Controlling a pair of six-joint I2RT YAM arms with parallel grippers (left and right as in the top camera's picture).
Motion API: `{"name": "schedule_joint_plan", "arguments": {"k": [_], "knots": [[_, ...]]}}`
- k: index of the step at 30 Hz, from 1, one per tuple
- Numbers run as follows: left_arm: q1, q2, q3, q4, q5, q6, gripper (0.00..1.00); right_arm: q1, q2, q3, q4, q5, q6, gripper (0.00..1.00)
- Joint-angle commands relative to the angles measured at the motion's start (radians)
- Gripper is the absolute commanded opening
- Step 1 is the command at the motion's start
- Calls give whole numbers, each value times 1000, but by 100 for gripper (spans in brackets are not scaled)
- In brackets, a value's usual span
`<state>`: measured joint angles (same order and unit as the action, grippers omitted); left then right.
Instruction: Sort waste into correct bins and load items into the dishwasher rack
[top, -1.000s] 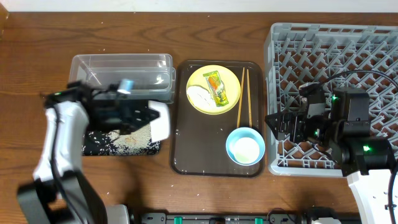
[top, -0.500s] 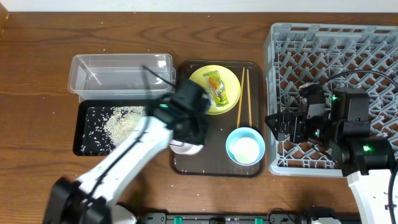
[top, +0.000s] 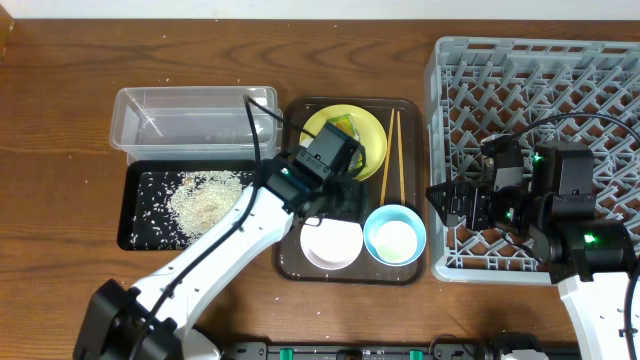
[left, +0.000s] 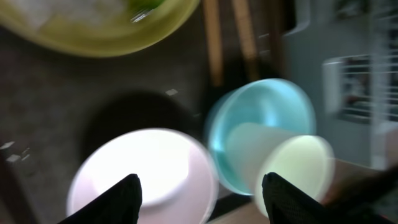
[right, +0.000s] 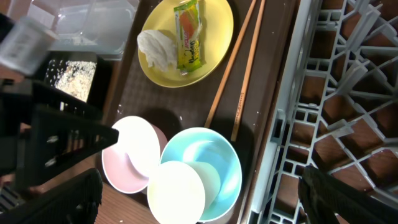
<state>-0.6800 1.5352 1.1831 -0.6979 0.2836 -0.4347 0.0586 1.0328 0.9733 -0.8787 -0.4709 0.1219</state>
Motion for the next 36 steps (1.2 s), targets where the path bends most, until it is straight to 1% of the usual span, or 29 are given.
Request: {"name": "schedule_joint_plan", "arguments": {"k": [1,7,10,12,14,16,17,18,20,22,25,28,29,31,32,34,36], "knots": [[-40,9,12,4,36,-2,65,-7,-7,21,-3,3,-4,99],[-110,121,12,8,55,14,64,-7,-7,21,-4,3,-4,99],[-138,175,12,35,96,14,55,-7,-7,21,-4,4,-4,99],[-150,192,12,49,106,14,42,-7,-7,21,-4,4,-4,99],[-153,189,13,52,106,14,27,-7,-7,21,-6,3,-4,99],[-148,178,14,51,105,14,15,-7,-7,21,-8,4,-4,99],[-142,168,14,50,105,14,10,-7,-7,21,-9,3,-4,99],[-135,152,14,48,105,14,7,-7,-7,21,-10,3,-4,99],[-120,121,14,43,110,14,6,-7,-7,21,-12,3,-4,99],[-92,76,14,41,148,14,6,-7,-7,21,-15,4,-4,99],[-14,8,14,41,289,29,6,-7,-7,21,-23,3,-4,99],[115,-49,14,35,511,85,6,-7,-7,21,-20,-9,-10,99],[159,-60,14,33,594,102,6,-7,-7,21,-10,-44,-33,99],[253,-74,14,30,798,148,6,-7,-7,21,29,-223,-132,99],[302,-75,14,29,918,169,6,-7,-7,21,63,-356,-185,99],[355,-73,14,29,1059,181,6,-5,-7,21,121,-497,-214,99],[394,-73,14,29,1192,203,6,3,-7,21,176,-578,-214,99]]}}
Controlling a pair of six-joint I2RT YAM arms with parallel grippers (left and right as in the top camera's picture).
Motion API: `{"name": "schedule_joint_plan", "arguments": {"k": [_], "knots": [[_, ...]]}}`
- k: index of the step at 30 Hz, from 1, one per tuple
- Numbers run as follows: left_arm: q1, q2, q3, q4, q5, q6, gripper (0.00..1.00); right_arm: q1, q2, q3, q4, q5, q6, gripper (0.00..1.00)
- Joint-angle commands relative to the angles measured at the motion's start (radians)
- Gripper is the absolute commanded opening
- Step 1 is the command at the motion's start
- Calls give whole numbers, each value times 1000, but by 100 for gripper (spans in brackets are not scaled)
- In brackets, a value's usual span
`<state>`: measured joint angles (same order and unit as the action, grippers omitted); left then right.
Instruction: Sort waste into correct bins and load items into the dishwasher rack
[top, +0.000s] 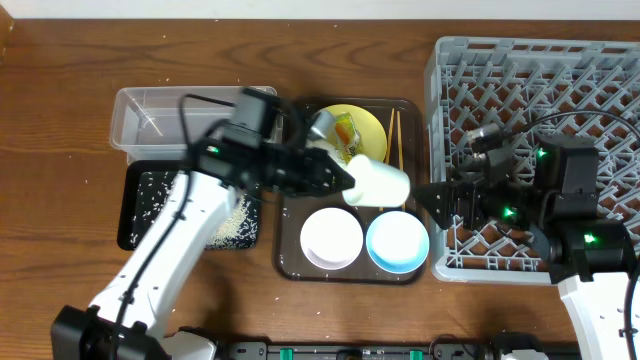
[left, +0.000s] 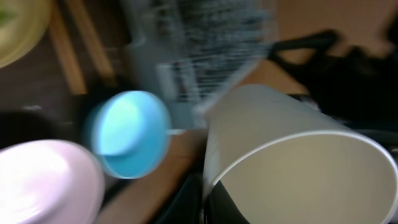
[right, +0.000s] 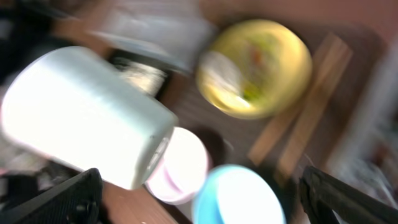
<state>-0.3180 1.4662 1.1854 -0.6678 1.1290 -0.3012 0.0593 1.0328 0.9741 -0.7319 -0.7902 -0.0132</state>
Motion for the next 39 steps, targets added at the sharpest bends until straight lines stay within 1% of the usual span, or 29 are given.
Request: {"name": "schedule_joint_plan", "arguments": {"k": [1,4,6,9,12,13,14,17,18,20,22,23,24,25,26,28,30,32,34,36,39], "knots": [[42,-4,11,0,390,76,5,10,-7,20,55,-302,-82,99],[48,-4,11,0,438,80,6,44,-7,20,134,-478,-138,98],[47,-4,11,0,440,80,6,75,-7,20,188,-528,-135,98],[47,-4,11,0,443,80,6,120,-6,20,236,-497,-80,99],[47,-4,11,-1,443,80,6,172,-4,20,270,-419,-27,98],[47,-4,11,-1,443,80,6,192,-3,20,286,-396,-5,96],[47,-4,11,-1,443,80,6,208,-2,20,303,-386,11,91],[47,-4,11,-1,443,80,6,245,-2,20,340,-351,27,74],[47,-4,11,-1,443,80,6,247,-2,20,340,-328,41,71],[47,-4,11,-1,443,80,6,245,-2,20,335,-286,65,70],[47,-4,11,-1,442,80,8,236,-2,20,335,-275,69,61],[47,-4,11,-1,442,80,16,230,-3,20,335,-275,69,59],[47,-4,11,0,441,80,33,221,-5,20,331,-274,69,57],[47,-4,11,0,440,80,47,211,-8,20,325,-269,69,55],[47,-4,11,0,430,80,50,198,-13,20,316,-261,69,53],[47,-4,11,-2,365,80,54,152,-31,20,278,-222,74,54],[47,-4,11,-38,240,80,54,91,-56,21,229,-143,114,54],[47,-4,11,-104,75,80,59,12,-89,21,161,-54,125,56],[47,-4,11,-177,-101,80,60,-76,-124,28,68,89,161,57],[47,-4,11,-231,-225,80,61,-170,-150,41,-46,298,182,59],[47,-4,11,-275,-303,84,61,-279,-158,48,-169,615,239,59]]}}
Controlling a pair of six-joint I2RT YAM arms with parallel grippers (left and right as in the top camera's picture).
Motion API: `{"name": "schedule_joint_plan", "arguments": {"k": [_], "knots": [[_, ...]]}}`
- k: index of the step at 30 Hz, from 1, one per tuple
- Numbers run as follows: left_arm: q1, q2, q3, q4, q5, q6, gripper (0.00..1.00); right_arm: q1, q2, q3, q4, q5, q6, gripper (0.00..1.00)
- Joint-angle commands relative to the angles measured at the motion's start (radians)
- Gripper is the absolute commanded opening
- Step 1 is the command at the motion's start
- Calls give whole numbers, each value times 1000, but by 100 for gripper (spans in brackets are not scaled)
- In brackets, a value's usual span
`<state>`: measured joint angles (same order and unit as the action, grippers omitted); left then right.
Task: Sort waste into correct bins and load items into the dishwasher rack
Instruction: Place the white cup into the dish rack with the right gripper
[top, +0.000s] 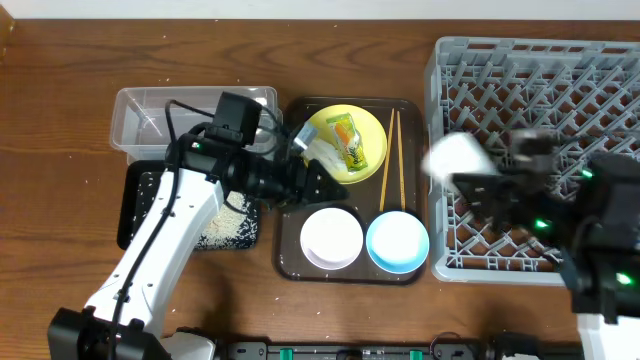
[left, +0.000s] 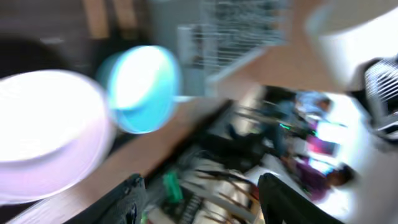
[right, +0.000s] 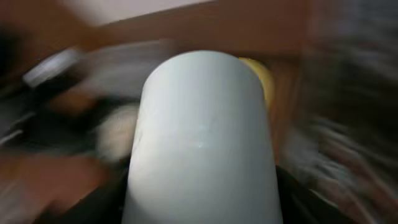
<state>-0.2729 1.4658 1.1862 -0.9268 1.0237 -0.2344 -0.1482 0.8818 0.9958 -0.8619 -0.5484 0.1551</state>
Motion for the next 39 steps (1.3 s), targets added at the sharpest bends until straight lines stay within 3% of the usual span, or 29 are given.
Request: {"name": "schedule_joint_plan", "arguments": {"k": [1,6,14,19,20,22,23,29,31,36,39], "knots": [[2,-3,11,-23,-207,19,62,-106,-3,26,-69,464,92,58],[2,-3,11,-26,-206,52,62,-224,97,25,-117,603,234,54],[2,-3,11,-26,-207,59,62,-243,344,25,-148,410,248,54],[2,-3,11,-26,-207,59,62,-236,412,25,-163,405,240,58],[2,-3,11,-26,-207,59,61,-236,413,25,-161,406,240,61],[2,-3,11,-26,-207,59,62,-236,412,25,-151,409,240,83],[2,-3,11,-26,-207,59,61,-237,410,26,-142,408,241,88],[2,-3,12,12,-208,58,61,-237,401,112,-164,261,182,92],[-1,-3,18,51,-251,57,61,-237,388,148,-176,183,137,91],[-45,8,39,176,-546,37,61,-211,325,184,-163,-85,6,90],[-86,51,60,238,-608,39,60,-173,286,184,-163,-115,5,91]]}}
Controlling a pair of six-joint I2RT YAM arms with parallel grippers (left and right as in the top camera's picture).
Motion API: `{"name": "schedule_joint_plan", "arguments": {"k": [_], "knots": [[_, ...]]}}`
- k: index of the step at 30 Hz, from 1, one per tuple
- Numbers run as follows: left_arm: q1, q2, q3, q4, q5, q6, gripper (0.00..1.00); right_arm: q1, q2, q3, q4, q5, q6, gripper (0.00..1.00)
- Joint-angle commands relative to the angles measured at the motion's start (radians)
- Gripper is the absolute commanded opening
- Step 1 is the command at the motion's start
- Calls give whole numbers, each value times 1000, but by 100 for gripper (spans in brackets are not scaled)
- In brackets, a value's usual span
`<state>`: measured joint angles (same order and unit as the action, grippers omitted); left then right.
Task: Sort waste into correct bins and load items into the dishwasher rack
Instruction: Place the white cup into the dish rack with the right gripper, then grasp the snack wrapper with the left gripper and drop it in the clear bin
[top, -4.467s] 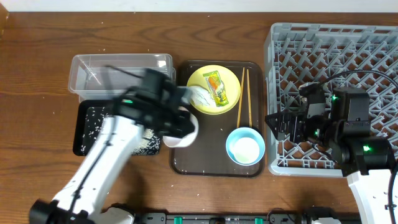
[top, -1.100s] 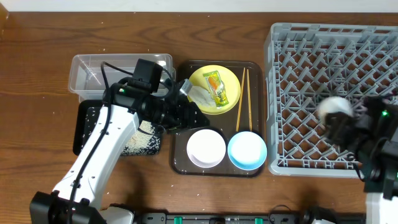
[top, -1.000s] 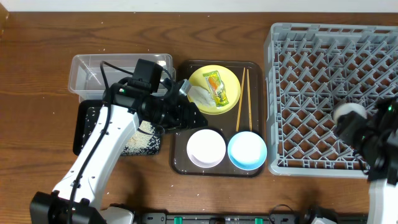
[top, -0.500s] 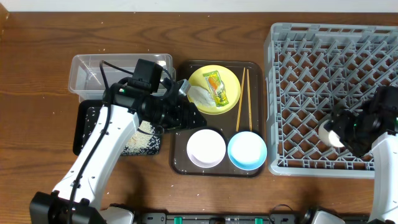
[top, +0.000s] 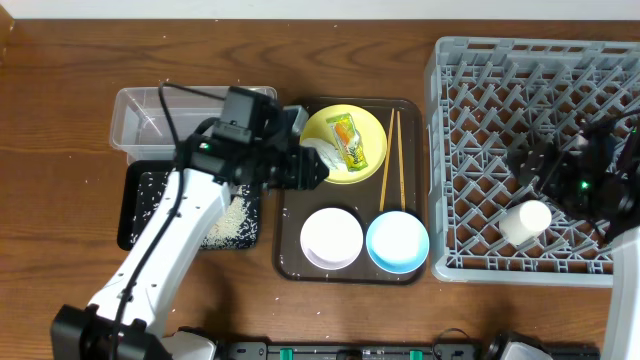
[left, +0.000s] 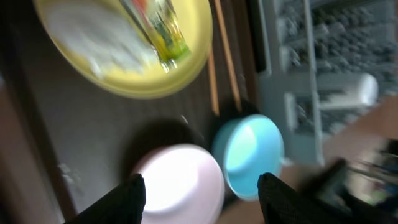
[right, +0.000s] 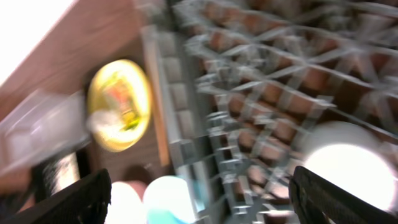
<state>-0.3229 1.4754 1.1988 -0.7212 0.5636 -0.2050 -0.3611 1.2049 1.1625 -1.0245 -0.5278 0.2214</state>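
Note:
A white cup (top: 527, 221) lies on its side in the grey dishwasher rack (top: 470, 60), near its front; it also shows as the white cup (right: 345, 168) in the right wrist view. My right gripper (right: 199, 199) hangs open above the rack, just left of the cup and apart from it. Open and empty, my left gripper (left: 208, 199) hovers over the brown tray (top: 285, 265), above the pink bowl (left: 180, 183) and blue bowl (left: 252, 152). A yellow plate (top: 330, 125) carries a snack wrapper (top: 348, 140) and a crumpled tissue (top: 322, 155). Chopsticks (top: 390, 150) lie beside it.
A clear plastic bin (top: 180, 115) stands left of the tray. In front of it sits a black tray (top: 140, 215) with spilled rice. The rack fills the table's right side.
The white cup was in my right gripper over the rack's left edge. Now it lies in the rack and that gripper is open. My left gripper has shifted slightly toward the yellow plate.
The cup stood in the blue bowl with my open left gripper above it. Then my left gripper held it up toward the right gripper. Then the right gripper held it by the rack and the left was empty. Now it lies in the rack.

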Motion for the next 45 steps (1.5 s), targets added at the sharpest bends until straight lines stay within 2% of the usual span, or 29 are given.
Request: {"name": "schedule_joint_plan", "arguments": {"k": [1,7,12,20,28,36,40,45], "knots": [[-51,61,58,45,-161,10,58,51,-43,17,-1,-135,-62,91],[-168,232,149,47,-312,51,56,123,-61,17,-1,-135,-62,92],[-206,330,184,101,-482,51,61,161,-61,17,-1,-134,-58,93],[-201,431,184,317,-486,-11,62,200,-58,17,-4,-90,-58,94],[-199,553,184,436,-486,-29,61,220,-58,17,-13,-89,-58,94],[-200,600,184,476,-486,-33,39,224,-59,17,-24,-89,-58,94],[-200,628,183,473,-476,-32,35,224,-59,17,-27,-90,-58,93],[-197,586,198,466,-406,-32,6,224,-59,17,-43,-90,-58,93]]}}
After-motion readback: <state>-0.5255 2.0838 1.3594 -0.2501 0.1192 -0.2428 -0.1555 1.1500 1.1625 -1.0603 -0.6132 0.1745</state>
